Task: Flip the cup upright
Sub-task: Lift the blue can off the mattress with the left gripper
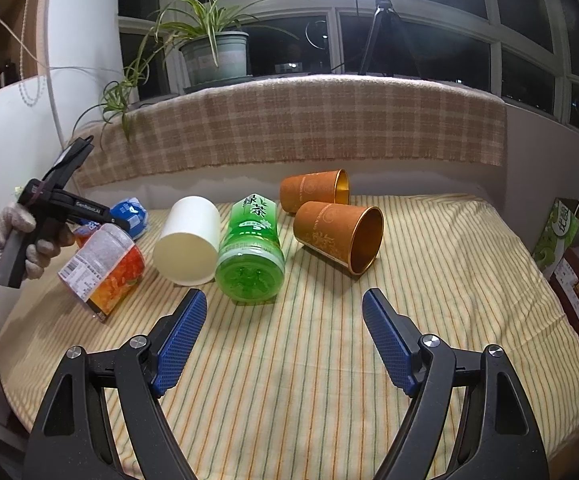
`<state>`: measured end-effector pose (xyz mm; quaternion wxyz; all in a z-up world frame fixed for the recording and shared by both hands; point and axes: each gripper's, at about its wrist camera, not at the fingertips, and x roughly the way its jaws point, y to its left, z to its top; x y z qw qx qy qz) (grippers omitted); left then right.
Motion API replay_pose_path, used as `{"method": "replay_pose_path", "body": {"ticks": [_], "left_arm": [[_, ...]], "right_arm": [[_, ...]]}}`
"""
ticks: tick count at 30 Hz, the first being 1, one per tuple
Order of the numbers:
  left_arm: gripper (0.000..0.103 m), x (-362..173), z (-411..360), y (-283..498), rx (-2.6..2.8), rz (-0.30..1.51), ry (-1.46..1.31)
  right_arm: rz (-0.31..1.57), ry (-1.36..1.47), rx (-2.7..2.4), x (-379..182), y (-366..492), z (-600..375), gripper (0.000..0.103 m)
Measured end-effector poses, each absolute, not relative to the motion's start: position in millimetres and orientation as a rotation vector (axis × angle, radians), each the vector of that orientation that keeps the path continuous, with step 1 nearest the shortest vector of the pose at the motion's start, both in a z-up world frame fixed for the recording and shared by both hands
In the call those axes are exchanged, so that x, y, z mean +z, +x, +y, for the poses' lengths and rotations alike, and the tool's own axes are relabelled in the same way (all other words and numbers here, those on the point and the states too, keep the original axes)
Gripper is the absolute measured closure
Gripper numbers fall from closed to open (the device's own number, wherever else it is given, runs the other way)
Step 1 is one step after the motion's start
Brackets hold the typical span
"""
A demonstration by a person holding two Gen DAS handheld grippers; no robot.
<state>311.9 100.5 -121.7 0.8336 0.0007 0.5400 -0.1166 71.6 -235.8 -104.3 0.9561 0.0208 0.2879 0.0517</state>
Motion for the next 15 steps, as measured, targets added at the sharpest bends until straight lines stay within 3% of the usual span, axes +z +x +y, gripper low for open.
{"method": "replay_pose_path", "body": {"ticks": [15], "left_arm": [[0.038, -39, 70, 252, -0.311, 0.978, 0.119]], "right_arm": [[0.542, 0.064, 0.094, -92, 50, -248, 0.023]]}}
